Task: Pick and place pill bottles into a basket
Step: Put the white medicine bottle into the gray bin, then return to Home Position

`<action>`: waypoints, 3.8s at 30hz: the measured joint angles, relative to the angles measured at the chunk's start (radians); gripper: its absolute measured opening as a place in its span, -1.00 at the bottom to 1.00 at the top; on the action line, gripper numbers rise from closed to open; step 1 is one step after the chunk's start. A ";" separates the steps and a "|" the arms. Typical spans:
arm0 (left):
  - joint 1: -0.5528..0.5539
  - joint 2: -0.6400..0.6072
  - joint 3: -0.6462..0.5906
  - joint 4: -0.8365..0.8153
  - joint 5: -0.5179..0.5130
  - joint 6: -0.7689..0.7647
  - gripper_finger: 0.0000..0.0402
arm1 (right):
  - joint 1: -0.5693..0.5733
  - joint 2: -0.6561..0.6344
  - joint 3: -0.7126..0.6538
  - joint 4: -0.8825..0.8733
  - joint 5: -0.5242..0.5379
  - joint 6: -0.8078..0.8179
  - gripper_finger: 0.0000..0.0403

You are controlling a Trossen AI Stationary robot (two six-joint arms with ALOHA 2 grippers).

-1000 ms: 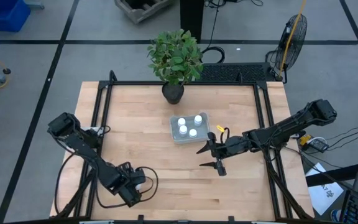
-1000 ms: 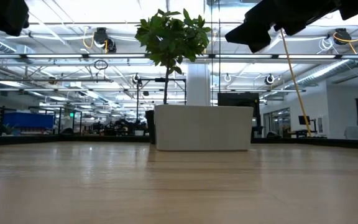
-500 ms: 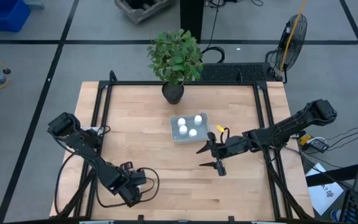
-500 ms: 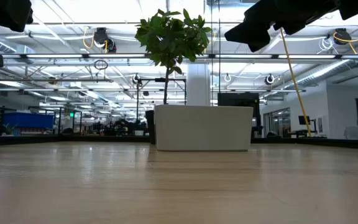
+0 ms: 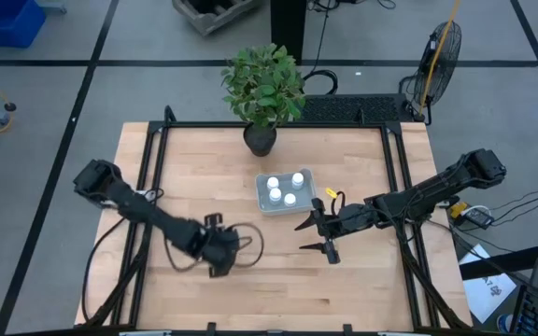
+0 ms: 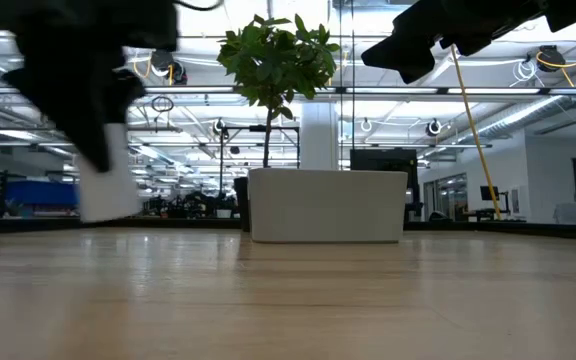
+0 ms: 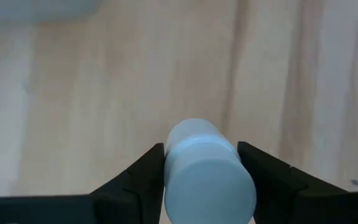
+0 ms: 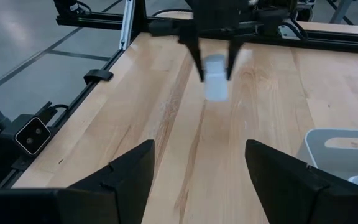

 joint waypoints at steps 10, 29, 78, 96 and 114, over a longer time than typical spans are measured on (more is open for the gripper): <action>0.271 -0.140 0.046 0.111 0.025 0.352 0.05 | 0.000 0.000 0.000 0.000 0.000 -0.008 0.20; 0.662 -0.008 0.300 0.271 0.301 0.684 0.04 | 0.000 0.000 0.001 -0.011 0.000 -0.017 0.20; 0.793 0.485 0.632 0.046 0.502 0.741 0.04 | 0.002 -0.001 0.000 -0.034 -0.005 0.016 0.20; 0.772 0.504 0.632 0.063 0.415 0.736 0.36 | 0.002 -0.001 0.000 -0.046 -0.005 0.016 0.20; 0.738 0.306 0.632 -0.046 0.600 0.768 0.17 | 0.002 -0.001 0.000 -0.045 -0.006 0.061 0.20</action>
